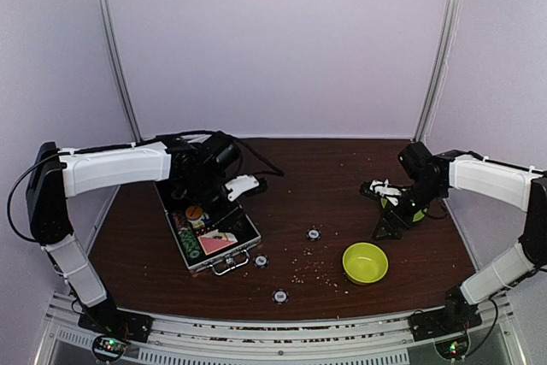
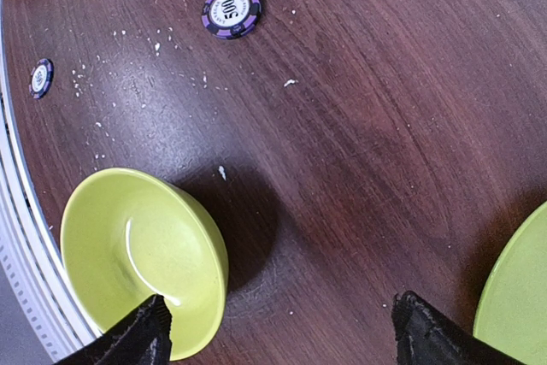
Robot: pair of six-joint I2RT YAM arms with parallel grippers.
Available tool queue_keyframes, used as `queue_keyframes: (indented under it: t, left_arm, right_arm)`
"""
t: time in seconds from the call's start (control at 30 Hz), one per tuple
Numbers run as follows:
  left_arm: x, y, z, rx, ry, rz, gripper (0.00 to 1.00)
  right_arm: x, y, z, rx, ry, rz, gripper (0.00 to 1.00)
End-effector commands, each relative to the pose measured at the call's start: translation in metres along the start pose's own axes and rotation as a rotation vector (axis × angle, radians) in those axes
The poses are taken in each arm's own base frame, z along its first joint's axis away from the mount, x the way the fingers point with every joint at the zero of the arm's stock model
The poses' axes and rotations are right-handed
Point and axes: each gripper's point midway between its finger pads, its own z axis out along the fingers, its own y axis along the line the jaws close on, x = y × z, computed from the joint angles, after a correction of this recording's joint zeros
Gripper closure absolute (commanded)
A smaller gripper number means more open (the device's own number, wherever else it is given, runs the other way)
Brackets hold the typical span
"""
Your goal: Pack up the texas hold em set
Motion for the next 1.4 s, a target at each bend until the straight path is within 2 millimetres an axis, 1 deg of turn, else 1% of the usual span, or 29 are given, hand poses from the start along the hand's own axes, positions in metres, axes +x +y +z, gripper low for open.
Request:
queue_keyframes:
  t: [0.0, 0.1, 0.2, 0.3, 0.33, 0.37, 0.43, 0.5, 0.57, 0.63, 0.67, 0.73, 0.8, 0.83, 0.9, 0.97, 1.07, 1.13, 1.23, 1.37]
  left_arm:
    - [0.0, 0.017, -0.016, -0.049, -0.022, -0.045, 0.51]
    - [-0.003, 0.018, -0.021, -0.07, -0.036, -0.08, 0.52]
    - [-0.013, 0.013, -0.038, -0.122, -0.083, -0.097, 0.53]
    - [-0.024, 0.007, -0.064, -0.201, -0.149, -0.074, 0.53]
    - [-0.027, 0.007, -0.076, -0.234, -0.178, -0.064, 0.53]
    - [-0.028, 0.007, -0.086, -0.263, -0.2, -0.057, 0.52]
    - [-0.027, 0.014, -0.106, -0.338, -0.244, -0.053, 0.5]
    - [-0.022, 0.024, -0.122, -0.415, -0.281, -0.042, 0.47]
    - [-0.015, 0.033, -0.131, -0.489, -0.303, -0.042, 0.4]
    - [-0.01, 0.039, -0.137, -0.529, -0.328, -0.055, 0.31]
    - [-0.005, 0.041, -0.136, -0.539, -0.337, -0.065, 0.26]
    - [-0.001, 0.047, -0.14, -0.56, -0.378, -0.1, 0.17]
    - [0.004, 0.055, -0.15, -0.587, -0.433, -0.156, 0.04]
    - [0.007, 0.058, -0.156, -0.6, -0.463, -0.185, 0.02]
    - [0.014, 0.061, -0.17, -0.612, -0.529, -0.229, 0.02]
    - [0.021, 0.061, -0.186, -0.62, -0.602, -0.26, 0.02]
    - [0.034, 0.062, -0.207, -0.624, -0.699, -0.289, 0.02]
    - [0.043, 0.066, -0.215, -0.629, -0.733, -0.326, 0.03]
    - [0.054, 0.076, -0.217, -0.649, -0.742, -0.376, 0.06]
    - [0.062, 0.084, -0.213, -0.657, -0.7, -0.409, 0.08]
  right_arm:
    - [-0.006, 0.0, -0.005, 0.006, -0.006, -0.02, 0.1]
    - [-0.01, 0.002, -0.009, 0.004, -0.029, -0.024, 0.1]
    - [-0.017, 0.004, -0.014, 0.008, -0.063, -0.028, 0.13]
    - [-0.031, 0.009, -0.024, 0.014, -0.109, -0.048, 0.15]
    - [-0.038, 0.013, -0.028, 0.014, -0.125, -0.065, 0.15]
    - [-0.044, 0.017, -0.032, 0.014, -0.14, -0.085, 0.15]
    - [-0.056, 0.027, -0.037, 0.012, -0.158, -0.134, 0.16]
    - [-0.069, 0.036, -0.04, 0.013, -0.163, -0.19, 0.16]
    - [-0.082, 0.042, -0.04, 0.023, -0.158, -0.236, 0.18]
    - [-0.096, 0.05, -0.038, 0.017, -0.154, -0.273, 0.21]
    - [-0.103, 0.055, -0.036, 0.013, -0.154, -0.289, 0.22]
    - [-0.119, 0.064, -0.029, 0.005, -0.156, -0.315, 0.25]
    - [-0.138, 0.073, -0.019, 0.004, -0.169, -0.33, 0.28]
    - [-0.144, 0.077, -0.012, 0.002, -0.168, -0.339, 0.29]
    - [-0.154, 0.091, 0.006, 0.0, -0.149, -0.374, 0.32]
    - [-0.16, 0.094, 0.026, 0.021, -0.117, -0.391, 0.33]
    - [-0.168, 0.11, 0.053, 0.009, -0.081, -0.435, 0.34]
    - [-0.174, 0.118, 0.07, -0.002, -0.059, -0.444, 0.33]
    - [-0.181, 0.13, 0.092, -0.016, -0.02, -0.461, 0.32]
    - [-0.191, 0.146, 0.116, -0.026, 0.026, -0.491, 0.3]
